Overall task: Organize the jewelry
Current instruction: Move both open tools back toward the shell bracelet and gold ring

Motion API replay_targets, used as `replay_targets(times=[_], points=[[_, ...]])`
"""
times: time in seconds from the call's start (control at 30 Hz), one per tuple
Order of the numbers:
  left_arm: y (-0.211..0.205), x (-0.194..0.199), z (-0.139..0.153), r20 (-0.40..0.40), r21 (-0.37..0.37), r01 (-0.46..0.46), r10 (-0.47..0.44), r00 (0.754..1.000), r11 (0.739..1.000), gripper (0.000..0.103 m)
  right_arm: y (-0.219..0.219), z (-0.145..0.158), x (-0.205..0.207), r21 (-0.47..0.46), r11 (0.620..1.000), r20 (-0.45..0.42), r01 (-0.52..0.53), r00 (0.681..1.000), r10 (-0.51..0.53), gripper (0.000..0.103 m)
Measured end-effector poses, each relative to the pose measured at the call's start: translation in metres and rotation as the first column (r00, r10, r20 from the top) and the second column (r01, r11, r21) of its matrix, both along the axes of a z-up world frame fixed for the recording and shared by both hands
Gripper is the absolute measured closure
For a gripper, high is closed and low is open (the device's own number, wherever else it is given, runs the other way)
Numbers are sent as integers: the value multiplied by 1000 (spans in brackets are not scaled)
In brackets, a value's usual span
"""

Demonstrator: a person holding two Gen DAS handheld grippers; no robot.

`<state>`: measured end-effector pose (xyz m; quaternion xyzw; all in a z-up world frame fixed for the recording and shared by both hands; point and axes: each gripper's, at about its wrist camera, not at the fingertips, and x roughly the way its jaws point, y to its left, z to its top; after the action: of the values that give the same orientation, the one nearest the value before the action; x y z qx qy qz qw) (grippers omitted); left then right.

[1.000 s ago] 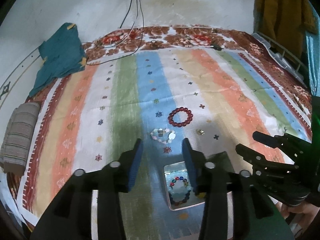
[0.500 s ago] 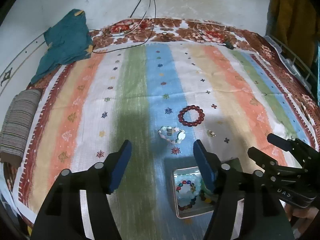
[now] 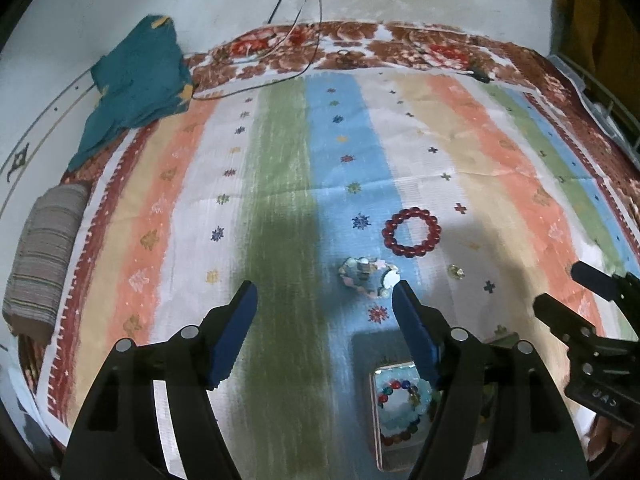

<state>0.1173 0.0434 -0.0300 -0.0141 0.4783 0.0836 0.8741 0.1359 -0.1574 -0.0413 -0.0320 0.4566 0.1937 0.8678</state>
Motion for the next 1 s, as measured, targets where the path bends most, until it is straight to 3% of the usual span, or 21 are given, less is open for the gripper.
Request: replay_targets(times=[0.23,1.0], points=[[4,11,-5,-10,-39,-12,12,1000,999,33,3,-4,9,-13,1000,-13,-3,1000,3,31],[-1,40,-34,-85,5,19,-19,996,1000,33,16,-24,35,-63,998,-32,-15,999,13,31]])
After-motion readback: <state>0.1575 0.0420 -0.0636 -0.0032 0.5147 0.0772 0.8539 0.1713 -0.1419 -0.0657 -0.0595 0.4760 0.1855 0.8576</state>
